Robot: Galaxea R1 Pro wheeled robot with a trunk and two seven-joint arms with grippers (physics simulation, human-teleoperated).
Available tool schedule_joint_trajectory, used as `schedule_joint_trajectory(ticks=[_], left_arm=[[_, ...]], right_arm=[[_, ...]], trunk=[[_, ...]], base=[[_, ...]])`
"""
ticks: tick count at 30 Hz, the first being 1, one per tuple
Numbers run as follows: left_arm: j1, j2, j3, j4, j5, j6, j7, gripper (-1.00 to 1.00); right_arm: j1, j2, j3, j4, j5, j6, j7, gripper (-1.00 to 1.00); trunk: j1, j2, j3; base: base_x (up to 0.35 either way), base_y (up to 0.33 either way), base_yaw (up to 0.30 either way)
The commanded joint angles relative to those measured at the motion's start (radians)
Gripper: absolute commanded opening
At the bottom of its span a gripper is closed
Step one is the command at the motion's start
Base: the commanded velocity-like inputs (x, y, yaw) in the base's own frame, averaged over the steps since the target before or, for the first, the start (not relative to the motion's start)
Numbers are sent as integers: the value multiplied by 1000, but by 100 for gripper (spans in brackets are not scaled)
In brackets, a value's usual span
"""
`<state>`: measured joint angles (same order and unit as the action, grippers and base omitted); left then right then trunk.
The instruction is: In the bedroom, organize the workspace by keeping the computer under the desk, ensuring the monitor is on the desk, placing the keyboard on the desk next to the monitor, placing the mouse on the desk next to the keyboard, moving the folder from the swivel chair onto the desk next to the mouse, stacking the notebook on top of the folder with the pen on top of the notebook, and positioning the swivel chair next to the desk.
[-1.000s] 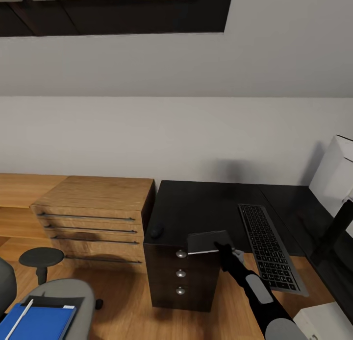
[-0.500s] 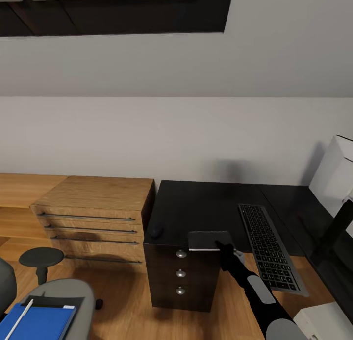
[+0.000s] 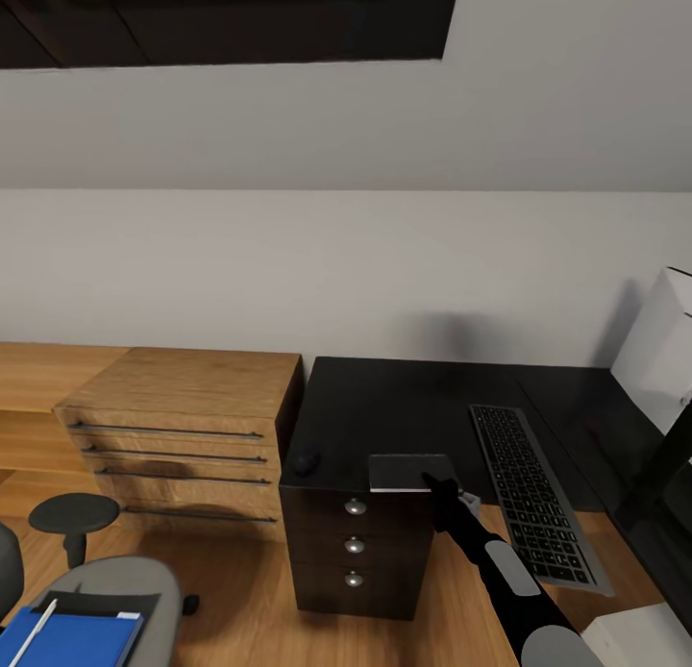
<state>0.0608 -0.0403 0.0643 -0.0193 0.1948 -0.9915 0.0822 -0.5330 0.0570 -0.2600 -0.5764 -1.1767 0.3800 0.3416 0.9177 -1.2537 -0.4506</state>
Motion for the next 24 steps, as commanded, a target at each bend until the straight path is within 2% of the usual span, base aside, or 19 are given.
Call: schedule_joint_trajectory(ticks=[1,6,24], left_arm=[[1,0,6,-2,-10,-1,7,100],[1,0,7,-2,-8,-1,8,100],[1,0,9,-2,-8,-1,8,100]], right_arm=[[-1,1,-7,0,-6,10,0,-100],[-1,1,-7,0,-6,10,0,-100],[-1,1,-7,7,-6,10,-1,-100]], trunk=[[0,-1,-1],[0,-1,-1],[69,-127,-57]], base=[[21,0,0],[9,0,0],[0,0,0]])
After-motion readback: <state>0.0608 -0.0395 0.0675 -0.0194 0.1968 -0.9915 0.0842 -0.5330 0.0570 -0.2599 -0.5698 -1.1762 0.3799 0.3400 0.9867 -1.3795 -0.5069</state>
